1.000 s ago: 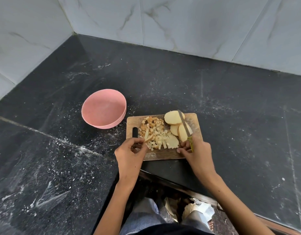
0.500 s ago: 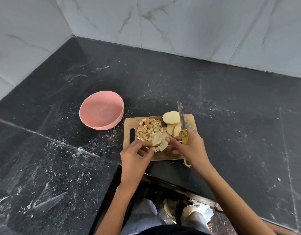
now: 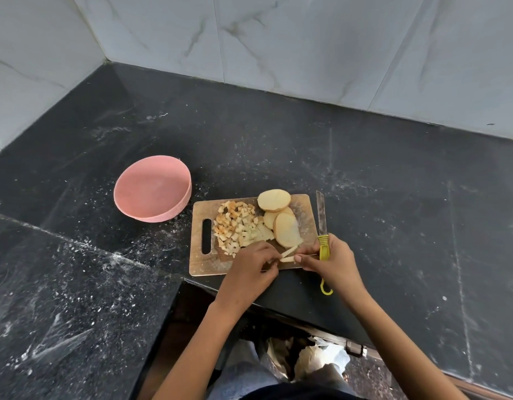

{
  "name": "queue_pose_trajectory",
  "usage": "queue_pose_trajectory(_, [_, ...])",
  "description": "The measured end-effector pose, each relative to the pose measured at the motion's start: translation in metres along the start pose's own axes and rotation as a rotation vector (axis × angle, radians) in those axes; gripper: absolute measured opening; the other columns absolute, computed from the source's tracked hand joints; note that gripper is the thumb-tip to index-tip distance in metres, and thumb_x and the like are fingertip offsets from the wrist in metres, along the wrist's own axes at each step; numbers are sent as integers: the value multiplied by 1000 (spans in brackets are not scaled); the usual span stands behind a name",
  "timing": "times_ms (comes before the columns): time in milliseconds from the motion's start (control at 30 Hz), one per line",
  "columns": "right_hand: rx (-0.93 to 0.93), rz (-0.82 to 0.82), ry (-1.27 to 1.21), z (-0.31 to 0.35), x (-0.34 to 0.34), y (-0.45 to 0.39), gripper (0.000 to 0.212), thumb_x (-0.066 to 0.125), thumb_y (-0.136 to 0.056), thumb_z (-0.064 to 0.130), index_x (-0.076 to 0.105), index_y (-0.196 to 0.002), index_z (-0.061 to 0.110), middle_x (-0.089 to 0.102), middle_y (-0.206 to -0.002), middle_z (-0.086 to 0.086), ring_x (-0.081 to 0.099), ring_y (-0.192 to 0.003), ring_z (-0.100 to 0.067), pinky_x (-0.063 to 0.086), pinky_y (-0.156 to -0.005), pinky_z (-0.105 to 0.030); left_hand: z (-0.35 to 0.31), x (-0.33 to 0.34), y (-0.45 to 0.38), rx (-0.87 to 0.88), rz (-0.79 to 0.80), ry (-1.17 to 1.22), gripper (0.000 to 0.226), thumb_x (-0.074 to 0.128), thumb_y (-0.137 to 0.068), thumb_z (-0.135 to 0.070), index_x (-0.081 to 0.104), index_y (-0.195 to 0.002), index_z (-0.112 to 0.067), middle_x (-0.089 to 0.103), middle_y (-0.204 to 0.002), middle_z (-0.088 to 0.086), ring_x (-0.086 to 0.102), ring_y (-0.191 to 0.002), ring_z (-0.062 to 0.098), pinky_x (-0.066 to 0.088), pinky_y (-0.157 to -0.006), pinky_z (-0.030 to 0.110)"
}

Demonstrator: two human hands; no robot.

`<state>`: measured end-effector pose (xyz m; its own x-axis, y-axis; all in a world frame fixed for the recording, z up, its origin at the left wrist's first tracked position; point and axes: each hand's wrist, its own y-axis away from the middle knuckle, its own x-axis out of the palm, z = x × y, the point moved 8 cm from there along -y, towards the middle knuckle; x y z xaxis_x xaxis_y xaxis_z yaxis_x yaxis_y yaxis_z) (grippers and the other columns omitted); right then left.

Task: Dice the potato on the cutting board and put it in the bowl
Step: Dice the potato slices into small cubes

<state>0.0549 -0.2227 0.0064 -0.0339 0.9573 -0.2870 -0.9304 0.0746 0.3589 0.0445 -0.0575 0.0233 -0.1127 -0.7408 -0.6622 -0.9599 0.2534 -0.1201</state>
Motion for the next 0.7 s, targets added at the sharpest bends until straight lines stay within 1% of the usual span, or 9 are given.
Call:
queue_pose_trajectory(67, [-53, -60, 151, 1, -2, -3, 24, 85, -67, 11, 63, -75, 17, 68, -71, 8, 64, -74, 0, 50, -66, -19, 1, 6, -2, 4, 22, -56, 17, 67, -83, -2, 75, -97, -8, 66, -94, -1, 59, -88, 10, 48, -78, 25])
queue_pose_trajectory(133, [-97, -74, 211, 3, 1, -6, 25, 85, -67, 13, 62, -76, 17, 66, -69, 11, 60, -70, 6, 43, -61, -11, 2, 8, -3, 1, 22, -92, 18, 66, -83, -1, 74, -98, -7, 65, -95, 1, 60, -91, 14, 47, -79, 27])
queue_pose_trajectory(267, [-170, -69, 262, 7, 8, -7, 42, 83, -69, 9, 45, -71, 26, 68, -74, 2, 64, -69, -3, 44, -57, -9, 5, 7, -3, -14, 18, -182, 29, 63, -81, 4, 73, -106, -6, 66, -102, 4, 57, -100, 19, 39, -85, 21])
queue_pose_trajectory(333, [-191, -59, 312, 9, 11, -7, 43, 83, -70, 10, 43, -72, 28, 67, -75, 2, 64, -70, -5, 48, -59, -12, 4, 6, -4, -21, 6, -208, 29, 63, -79, 2, 74, -105, -7, 67, -102, 5, 56, -100, 20, 36, -87, 22])
queue_pose_trajectory(433, [-182, -39, 331, 8, 14, -9, 40, 83, -69, 9, 46, -74, 23, 67, -75, 2, 66, -67, -6, 55, -62, -23, -2, 7, -5, -6, -21, -231, 19, 71, -79, -12, 76, -97, -11, 67, -94, 1, 58, -92, 18, 42, -82, 27])
queue_pose_trajectory(500, [-179, -32, 327, 8, 17, -10, 39, 83, -68, 9, 47, -77, 21, 67, -75, 2, 65, -64, -3, 53, -58, -17, -2, 11, -6, 2, -22, -269, 12, 79, -75, -17, 77, -87, -13, 66, -89, 0, 59, -85, 19, 48, -75, 32])
queue_pose_trajectory(600, [-189, -56, 273, 10, 15, -10, 36, 81, -70, 5, 51, -85, 18, 65, -73, 6, 61, -59, 6, 44, -54, -7, -1, 13, -8, 1, -30, -297, 9, 82, -72, -14, 75, -75, -12, 63, -83, 1, 58, -78, 19, 49, -67, 32])
queue_pose_trajectory(667, [-214, -79, 287, 11, 12, -9, 33, 79, -73, 5, 54, -92, 16, 64, -74, 10, 61, -64, 6, 46, -58, -7, -3, 12, -7, 8, -53, -296, 8, 81, -73, -11, 75, -77, -11, 63, -82, 1, 58, -76, 18, 48, -63, 29])
queue_pose_trajectory(700, [-229, -96, 308, 11, 9, -9, 31, 78, -74, 6, 55, -92, 15, 64, -76, 11, 62, -66, 4, 49, -62, -11, -4, 11, -6, 2, -69, -284, 8, 80, -74, -10, 75, -79, -10, 63, -82, 1, 59, -76, 18, 49, -61, 29])
